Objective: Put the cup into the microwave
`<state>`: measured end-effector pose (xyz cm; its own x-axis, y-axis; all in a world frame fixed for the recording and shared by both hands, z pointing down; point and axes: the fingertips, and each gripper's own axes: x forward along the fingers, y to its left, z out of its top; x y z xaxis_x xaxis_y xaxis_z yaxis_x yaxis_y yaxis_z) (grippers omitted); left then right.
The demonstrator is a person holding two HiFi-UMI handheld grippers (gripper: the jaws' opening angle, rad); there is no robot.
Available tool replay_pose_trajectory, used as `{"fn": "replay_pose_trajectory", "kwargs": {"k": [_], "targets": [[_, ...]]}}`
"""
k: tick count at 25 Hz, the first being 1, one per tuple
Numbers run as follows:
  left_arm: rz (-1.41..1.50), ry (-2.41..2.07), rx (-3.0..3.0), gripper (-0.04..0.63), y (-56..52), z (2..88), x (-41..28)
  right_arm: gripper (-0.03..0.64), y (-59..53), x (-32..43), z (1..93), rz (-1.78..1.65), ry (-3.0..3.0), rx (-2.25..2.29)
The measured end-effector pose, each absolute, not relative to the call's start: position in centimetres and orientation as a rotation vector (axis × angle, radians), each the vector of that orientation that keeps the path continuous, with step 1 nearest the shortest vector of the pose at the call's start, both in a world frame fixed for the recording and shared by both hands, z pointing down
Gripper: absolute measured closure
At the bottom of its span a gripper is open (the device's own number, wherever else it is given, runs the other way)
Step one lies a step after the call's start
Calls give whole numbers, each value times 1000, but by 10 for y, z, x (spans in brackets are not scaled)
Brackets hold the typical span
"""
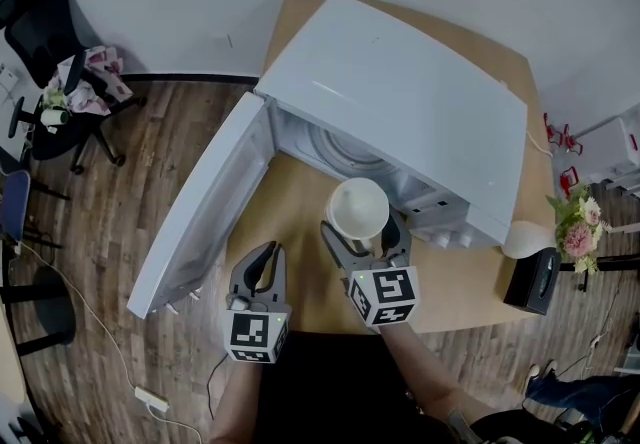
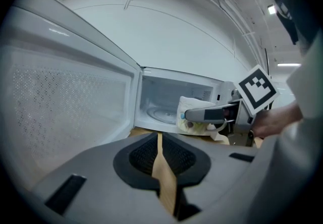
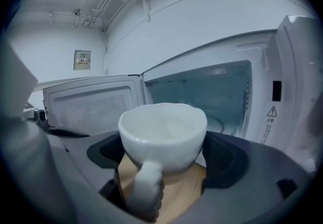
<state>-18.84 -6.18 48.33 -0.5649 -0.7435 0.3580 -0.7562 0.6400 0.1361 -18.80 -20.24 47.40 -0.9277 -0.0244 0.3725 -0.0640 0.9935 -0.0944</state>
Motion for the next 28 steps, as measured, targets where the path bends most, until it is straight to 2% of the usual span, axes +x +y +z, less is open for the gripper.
{"fn": "replay_pose_trajectory", "kwargs": {"k": [28], "targets": [[51,-2442,1178,588,-72,495,-210,187,-255,-287,480,20,-2815,211]]}}
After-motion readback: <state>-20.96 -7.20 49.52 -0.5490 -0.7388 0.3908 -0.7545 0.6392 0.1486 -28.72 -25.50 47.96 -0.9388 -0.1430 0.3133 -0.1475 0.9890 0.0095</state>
